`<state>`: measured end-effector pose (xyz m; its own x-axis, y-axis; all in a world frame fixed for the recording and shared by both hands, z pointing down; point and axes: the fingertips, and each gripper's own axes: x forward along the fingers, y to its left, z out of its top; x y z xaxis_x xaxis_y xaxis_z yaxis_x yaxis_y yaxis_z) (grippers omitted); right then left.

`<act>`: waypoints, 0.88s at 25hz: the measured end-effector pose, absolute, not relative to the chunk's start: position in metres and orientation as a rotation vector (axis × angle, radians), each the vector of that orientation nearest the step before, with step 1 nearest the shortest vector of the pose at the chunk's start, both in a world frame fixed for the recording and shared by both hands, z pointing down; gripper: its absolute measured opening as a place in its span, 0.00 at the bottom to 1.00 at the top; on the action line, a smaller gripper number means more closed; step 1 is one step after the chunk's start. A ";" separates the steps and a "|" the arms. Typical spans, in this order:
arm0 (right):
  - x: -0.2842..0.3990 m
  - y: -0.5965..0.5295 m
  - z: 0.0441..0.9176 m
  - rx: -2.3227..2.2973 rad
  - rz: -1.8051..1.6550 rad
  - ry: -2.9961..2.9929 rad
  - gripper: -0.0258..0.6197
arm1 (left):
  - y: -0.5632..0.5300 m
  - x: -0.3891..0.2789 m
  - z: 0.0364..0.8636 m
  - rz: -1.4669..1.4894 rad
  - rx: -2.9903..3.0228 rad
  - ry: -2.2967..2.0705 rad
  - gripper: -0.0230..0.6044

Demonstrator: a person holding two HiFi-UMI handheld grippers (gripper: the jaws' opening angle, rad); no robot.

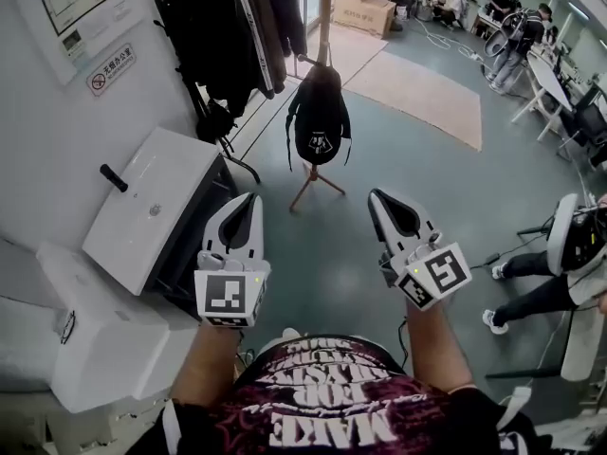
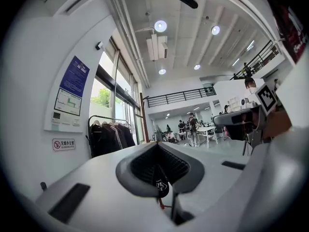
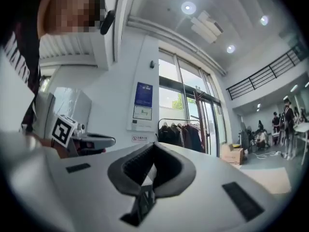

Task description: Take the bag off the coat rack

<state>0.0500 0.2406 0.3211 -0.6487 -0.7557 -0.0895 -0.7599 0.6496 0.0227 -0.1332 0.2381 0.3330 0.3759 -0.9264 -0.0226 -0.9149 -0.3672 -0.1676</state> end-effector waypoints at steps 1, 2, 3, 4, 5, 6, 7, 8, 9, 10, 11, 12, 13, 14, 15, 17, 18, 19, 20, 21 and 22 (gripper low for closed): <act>0.045 0.242 0.319 -1.249 0.065 2.769 0.05 | 0.236 -0.136 0.335 -0.107 -2.490 1.661 0.05; 0.040 0.243 0.316 -1.215 0.044 2.754 0.05 | 0.234 -0.139 0.337 -0.103 -2.503 1.651 0.05; 0.036 0.244 0.313 -1.178 0.018 2.737 0.05 | 0.233 -0.142 0.340 -0.100 -2.517 1.641 0.05; 0.034 0.245 0.311 -1.145 -0.015 2.712 0.05 | 0.231 -0.145 0.342 -0.096 -2.529 1.631 0.05; 0.033 0.245 0.310 -1.124 -0.048 2.684 0.05 | 0.230 -0.146 0.344 -0.092 -2.539 1.622 0.05; 0.033 0.244 0.310 -1.127 -0.067 2.665 0.05 | 0.229 -0.148 0.346 -0.088 -2.546 1.615 0.05; 0.032 0.241 0.313 -1.159 -0.065 2.666 0.05 | 0.227 -0.151 0.348 -0.083 -2.550 1.613 0.05; 0.031 0.238 0.319 -1.213 -0.042 2.687 0.05 | 0.224 -0.154 0.350 -0.076 -2.556 1.615 0.05; 0.030 0.234 0.326 -1.274 -0.007 2.722 0.05 | 0.222 -0.157 0.351 -0.067 -2.565 1.620 0.05; 0.028 0.231 0.331 -1.326 0.026 2.756 0.05 | 0.219 -0.160 0.352 -0.058 -2.574 1.624 0.05; 0.027 0.228 0.335 -1.361 0.051 2.781 0.05 | 0.217 -0.162 0.353 -0.053 -2.580 1.627 0.05; 0.026 0.225 0.337 -1.380 0.065 2.795 0.05 | 0.214 -0.164 0.354 -0.053 -2.582 1.630 0.05; 0.027 0.221 0.338 -1.393 0.074 2.802 0.05 | 0.210 -0.165 0.356 -0.054 -2.582 1.632 0.05; 0.028 0.218 0.339 -1.410 0.082 2.808 0.05 | 0.206 -0.166 0.357 -0.054 -2.582 1.633 0.05; 0.030 0.213 0.342 -1.434 0.093 2.816 0.05 | 0.202 -0.166 0.358 -0.054 -2.582 1.635 0.05; 0.035 0.202 0.349 -1.484 0.106 2.832 0.05 | 0.192 -0.166 0.362 -0.068 -2.587 1.640 0.05; 0.038 0.195 0.352 -1.501 0.103 2.835 0.05 | 0.187 -0.166 0.364 -0.079 -2.586 1.641 0.05; 0.042 0.188 0.355 -1.514 0.094 2.834 0.05 | 0.182 -0.166 0.367 -0.087 -2.582 1.643 0.05; 0.045 0.181 0.358 -1.524 0.082 2.830 0.05 | 0.176 -0.167 0.368 -0.091 -2.576 1.649 0.05; 0.050 0.173 0.359 -1.536 0.073 2.825 0.05 | 0.169 -0.167 0.368 -0.091 -2.569 1.658 0.05; 0.054 0.165 0.361 -1.549 0.073 2.823 0.05 | 0.162 -0.167 0.367 -0.088 -2.562 1.669 0.05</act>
